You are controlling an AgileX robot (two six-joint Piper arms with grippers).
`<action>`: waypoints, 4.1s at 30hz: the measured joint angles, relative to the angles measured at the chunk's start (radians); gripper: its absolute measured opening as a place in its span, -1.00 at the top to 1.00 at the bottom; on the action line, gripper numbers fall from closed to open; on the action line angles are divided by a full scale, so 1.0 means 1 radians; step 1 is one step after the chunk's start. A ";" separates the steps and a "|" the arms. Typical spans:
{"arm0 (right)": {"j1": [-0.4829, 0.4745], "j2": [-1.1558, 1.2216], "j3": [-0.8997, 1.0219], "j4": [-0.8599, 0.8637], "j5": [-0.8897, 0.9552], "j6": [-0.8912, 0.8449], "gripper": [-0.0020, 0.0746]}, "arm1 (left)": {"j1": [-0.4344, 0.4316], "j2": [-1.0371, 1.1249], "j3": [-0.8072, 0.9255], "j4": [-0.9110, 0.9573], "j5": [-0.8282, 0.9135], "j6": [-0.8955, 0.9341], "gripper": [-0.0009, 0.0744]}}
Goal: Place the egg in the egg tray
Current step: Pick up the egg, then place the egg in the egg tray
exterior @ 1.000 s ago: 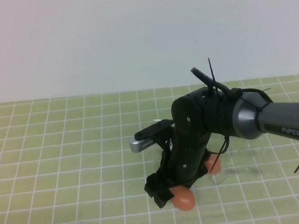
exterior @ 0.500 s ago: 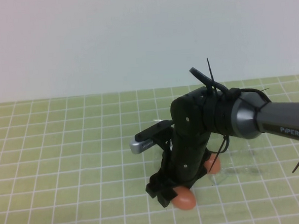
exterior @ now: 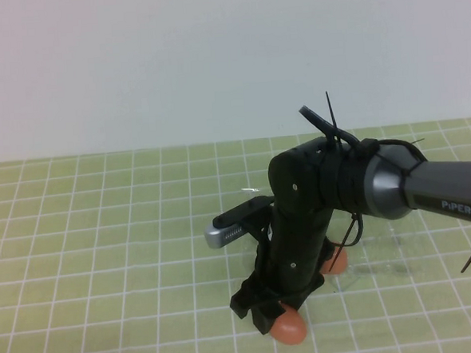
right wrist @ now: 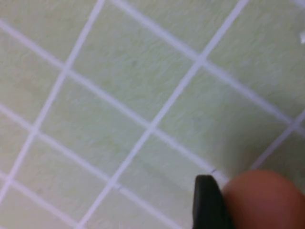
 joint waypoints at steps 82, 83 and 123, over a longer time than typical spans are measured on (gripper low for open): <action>0.040 -0.291 0.989 0.498 -1.842 -0.131 -0.06 | 0.000 0.000 0.000 0.000 0.000 0.000 0.98; 0.040 -0.291 0.989 0.500 -1.844 -0.131 -0.06 | 0.000 0.000 0.000 0.000 0.000 0.000 0.98; 0.008 -0.264 0.988 0.431 -1.834 -0.099 -0.13 | 0.000 0.000 0.000 0.000 0.000 0.000 0.98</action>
